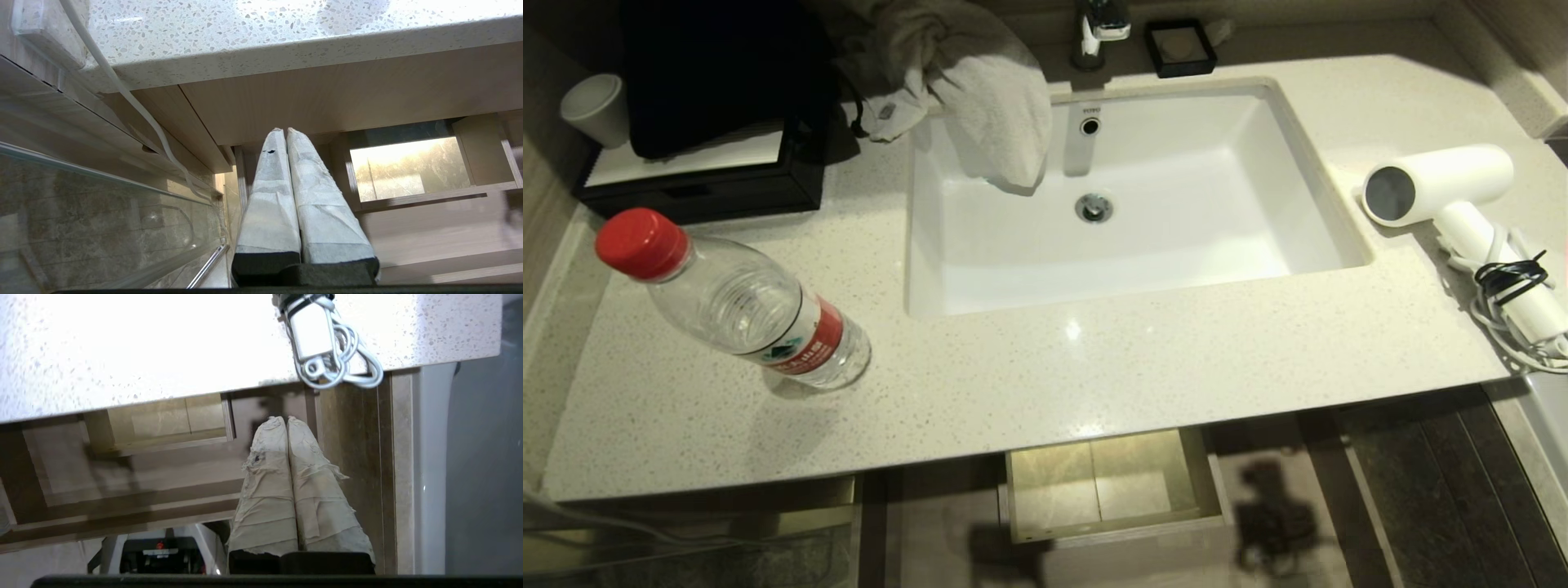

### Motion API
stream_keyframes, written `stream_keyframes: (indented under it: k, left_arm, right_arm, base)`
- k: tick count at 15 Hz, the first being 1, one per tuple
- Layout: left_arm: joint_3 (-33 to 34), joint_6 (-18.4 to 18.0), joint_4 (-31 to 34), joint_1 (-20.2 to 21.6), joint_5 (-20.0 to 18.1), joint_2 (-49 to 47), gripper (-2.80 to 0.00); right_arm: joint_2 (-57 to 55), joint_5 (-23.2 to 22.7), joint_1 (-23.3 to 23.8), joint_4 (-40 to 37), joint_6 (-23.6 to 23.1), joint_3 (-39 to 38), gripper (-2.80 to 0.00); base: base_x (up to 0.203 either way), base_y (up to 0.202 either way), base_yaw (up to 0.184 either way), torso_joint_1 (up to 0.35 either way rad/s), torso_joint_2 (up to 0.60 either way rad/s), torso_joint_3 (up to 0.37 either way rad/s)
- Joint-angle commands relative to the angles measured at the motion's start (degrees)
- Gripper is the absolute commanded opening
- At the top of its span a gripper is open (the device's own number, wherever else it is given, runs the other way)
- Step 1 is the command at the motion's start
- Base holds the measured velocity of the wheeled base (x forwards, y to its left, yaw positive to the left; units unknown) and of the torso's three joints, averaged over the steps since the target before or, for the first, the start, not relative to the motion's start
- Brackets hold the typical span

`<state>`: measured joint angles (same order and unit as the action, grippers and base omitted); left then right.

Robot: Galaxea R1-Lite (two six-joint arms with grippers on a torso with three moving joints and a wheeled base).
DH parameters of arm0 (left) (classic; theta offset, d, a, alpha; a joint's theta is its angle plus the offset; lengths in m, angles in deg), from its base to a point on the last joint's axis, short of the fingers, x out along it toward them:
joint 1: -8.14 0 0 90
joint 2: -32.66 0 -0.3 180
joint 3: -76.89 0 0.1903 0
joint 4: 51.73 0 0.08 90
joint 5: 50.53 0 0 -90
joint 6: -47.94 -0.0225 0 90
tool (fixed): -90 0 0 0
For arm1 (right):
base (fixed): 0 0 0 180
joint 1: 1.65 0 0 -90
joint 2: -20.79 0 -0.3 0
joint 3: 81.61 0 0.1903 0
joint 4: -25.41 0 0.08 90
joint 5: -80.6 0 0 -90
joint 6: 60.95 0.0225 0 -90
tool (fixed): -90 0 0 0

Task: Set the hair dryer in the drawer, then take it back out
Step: Pick up the hairdryer

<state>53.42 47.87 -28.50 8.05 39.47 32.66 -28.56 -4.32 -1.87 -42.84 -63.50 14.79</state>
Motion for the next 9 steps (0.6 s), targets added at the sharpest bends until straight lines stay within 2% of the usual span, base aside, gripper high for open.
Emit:
stream_keyframes:
  k: [1,4,7,9]
  left_arm:
    - [0.0,0.1,0.0,0.0,0.0,-0.1,-2.8]
    - [0.0,0.0,0.0,0.0,0.0,-0.1,-2.8]
    - [0.0,0.0,0.0,0.0,0.0,-0.1,-2.8]
    - [0.0,0.0,0.0,0.0,0.0,-0.1,-2.8]
  right_arm:
    - [-14.9,0.4,0.7,-2.5,1.7,8.9,-2.8]
    - [-25.9,0.7,2.4,-5.1,2.4,17.2,-2.8]
    - [-31.8,0.7,3.0,-4.1,2.6,19.9,-2.8]
    - [-34.2,0.4,4.6,-0.6,2.4,20.9,-2.8]
  base:
    - [0.0,0.0,0.0,0.0,0.0,0.0]
    - [0.0,0.0,0.0,0.0,0.0,0.0]
    - [0.0,0.0,0.0,0.0,0.0,0.0]
    - [0.0,0.0,0.0,0.0,0.0,0.0]
